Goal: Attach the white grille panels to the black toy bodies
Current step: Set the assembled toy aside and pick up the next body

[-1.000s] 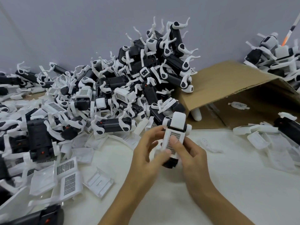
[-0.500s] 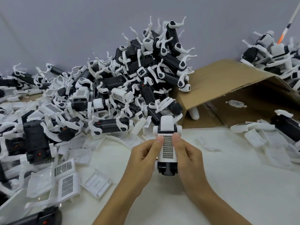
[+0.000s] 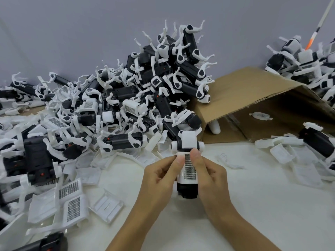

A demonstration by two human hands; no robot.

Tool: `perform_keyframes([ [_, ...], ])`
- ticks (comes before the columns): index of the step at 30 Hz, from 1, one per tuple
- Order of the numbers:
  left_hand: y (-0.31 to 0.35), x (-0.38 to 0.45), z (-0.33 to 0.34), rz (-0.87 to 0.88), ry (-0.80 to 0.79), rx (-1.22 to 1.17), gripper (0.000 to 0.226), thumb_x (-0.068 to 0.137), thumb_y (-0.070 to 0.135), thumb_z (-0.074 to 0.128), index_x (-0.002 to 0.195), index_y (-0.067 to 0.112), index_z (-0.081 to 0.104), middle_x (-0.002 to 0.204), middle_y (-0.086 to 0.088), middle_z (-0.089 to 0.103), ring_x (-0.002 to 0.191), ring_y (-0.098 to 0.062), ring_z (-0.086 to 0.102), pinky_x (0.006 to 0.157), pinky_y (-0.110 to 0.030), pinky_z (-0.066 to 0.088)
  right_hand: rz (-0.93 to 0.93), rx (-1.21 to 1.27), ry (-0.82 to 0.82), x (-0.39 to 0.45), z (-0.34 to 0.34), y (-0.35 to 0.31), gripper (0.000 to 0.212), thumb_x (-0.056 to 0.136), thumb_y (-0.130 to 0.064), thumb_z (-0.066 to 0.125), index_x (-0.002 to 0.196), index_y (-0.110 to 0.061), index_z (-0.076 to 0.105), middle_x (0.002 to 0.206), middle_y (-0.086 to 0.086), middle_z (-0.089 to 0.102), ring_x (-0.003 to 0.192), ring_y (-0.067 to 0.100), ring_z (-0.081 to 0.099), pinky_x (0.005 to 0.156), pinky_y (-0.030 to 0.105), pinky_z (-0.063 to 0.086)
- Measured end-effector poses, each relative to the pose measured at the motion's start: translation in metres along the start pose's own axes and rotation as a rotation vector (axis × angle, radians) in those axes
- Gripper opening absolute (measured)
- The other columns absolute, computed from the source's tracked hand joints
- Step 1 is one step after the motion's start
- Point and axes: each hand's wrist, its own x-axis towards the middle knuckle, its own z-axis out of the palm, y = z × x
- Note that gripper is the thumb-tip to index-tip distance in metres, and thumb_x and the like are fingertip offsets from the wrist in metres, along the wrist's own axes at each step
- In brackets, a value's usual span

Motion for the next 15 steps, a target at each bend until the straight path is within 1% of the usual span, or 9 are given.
perform_keyframes([
  [2,-0.001,0.0,0.0,0.013,0.022,-0.012,0.021,0.096,0.033,0.062,0.099,0.024,0.081,0.093,-0.005,0.079,0.088,-0.02,0.076,0.074,-0.024,0.058,-0.006,-0.002,0.001,0.001,-0.002,-0.001,0.05,0.092,-0.057,0.055,0.078,-0.015,0.078,0.072,0.01,0.074,0.067,0.027,0.072,0.057,0.037,0.06],
  [3,-0.001,0.001,0.0,-0.007,0.023,-0.038,0.019,0.096,0.033,0.065,0.099,0.024,0.081,0.094,-0.005,0.079,0.089,-0.02,0.076,0.074,-0.023,0.058,0.0,-0.009,-0.014,0.002,-0.004,-0.001,0.049,0.094,-0.056,0.055,0.078,-0.016,0.079,0.073,0.009,0.075,0.068,0.023,0.073,0.057,0.029,0.058],
  [4,-0.001,0.001,0.0,-0.034,0.016,-0.059,0.019,0.094,0.034,0.066,0.1,0.024,0.08,0.095,-0.004,0.079,0.091,-0.02,0.076,0.075,-0.024,0.058,0.011,-0.025,-0.032,0.003,-0.004,-0.001,0.047,0.095,-0.054,0.054,0.08,-0.018,0.08,0.076,0.009,0.076,0.071,0.023,0.074,0.06,0.027,0.058],
  [6,-0.003,0.001,-0.002,-0.062,-0.021,-0.056,0.024,0.09,0.034,0.064,0.105,0.022,0.078,0.102,-0.003,0.078,0.098,-0.019,0.074,0.08,-0.024,0.058,0.029,-0.08,-0.054,0.004,-0.005,0.0,0.046,0.094,-0.055,0.05,0.085,-0.022,0.08,0.081,0.008,0.077,0.079,0.025,0.075,0.069,0.035,0.061],
  [8,-0.003,0.0,-0.001,-0.037,-0.067,-0.056,0.022,0.094,0.029,0.066,0.113,0.021,0.075,0.109,-0.002,0.077,0.105,-0.018,0.072,0.082,-0.021,0.056,0.034,-0.146,-0.068,0.005,-0.006,0.0,0.047,0.098,-0.06,0.047,0.09,-0.026,0.078,0.089,0.006,0.077,0.087,0.025,0.074,0.08,0.046,0.06],
  [9,-0.002,0.0,0.0,-0.01,-0.073,-0.069,0.021,0.095,0.027,0.066,0.114,0.022,0.075,0.109,-0.003,0.077,0.105,-0.018,0.072,0.081,-0.021,0.056,0.027,-0.163,-0.076,0.004,-0.007,-0.002,0.044,0.098,-0.06,0.047,0.094,-0.028,0.077,0.093,0.004,0.076,0.092,0.023,0.073,0.083,0.045,0.058],
  [12,0.001,0.0,0.0,0.059,0.005,-0.149,0.017,0.094,0.026,0.068,0.107,0.029,0.078,0.104,-0.004,0.078,0.098,-0.017,0.074,0.077,-0.018,0.055,-0.021,-0.216,-0.155,0.001,-0.013,-0.012,0.03,0.093,-0.049,0.053,0.112,-0.036,0.073,0.104,-0.003,0.073,0.101,0.013,0.07,0.085,0.028,0.056],
  [14,0.003,0.0,-0.002,0.054,0.062,-0.219,0.018,0.089,0.031,0.067,0.103,0.033,0.079,0.103,-0.002,0.078,0.096,-0.014,0.074,0.074,-0.014,0.054,-0.028,-0.26,-0.192,-0.001,-0.015,-0.017,0.037,0.092,-0.037,0.062,0.129,-0.039,0.062,0.108,-0.01,0.075,0.107,0.01,0.07,0.09,0.024,0.056],
  [15,0.003,0.001,-0.003,0.038,0.059,-0.229,0.022,0.087,0.035,0.065,0.103,0.037,0.079,0.104,0.001,0.078,0.097,-0.012,0.074,0.074,-0.013,0.054,-0.026,-0.276,-0.194,-0.003,-0.014,-0.019,0.042,0.092,-0.033,0.067,0.132,-0.042,0.057,0.109,-0.013,0.075,0.107,0.009,0.07,0.093,0.024,0.056],
])
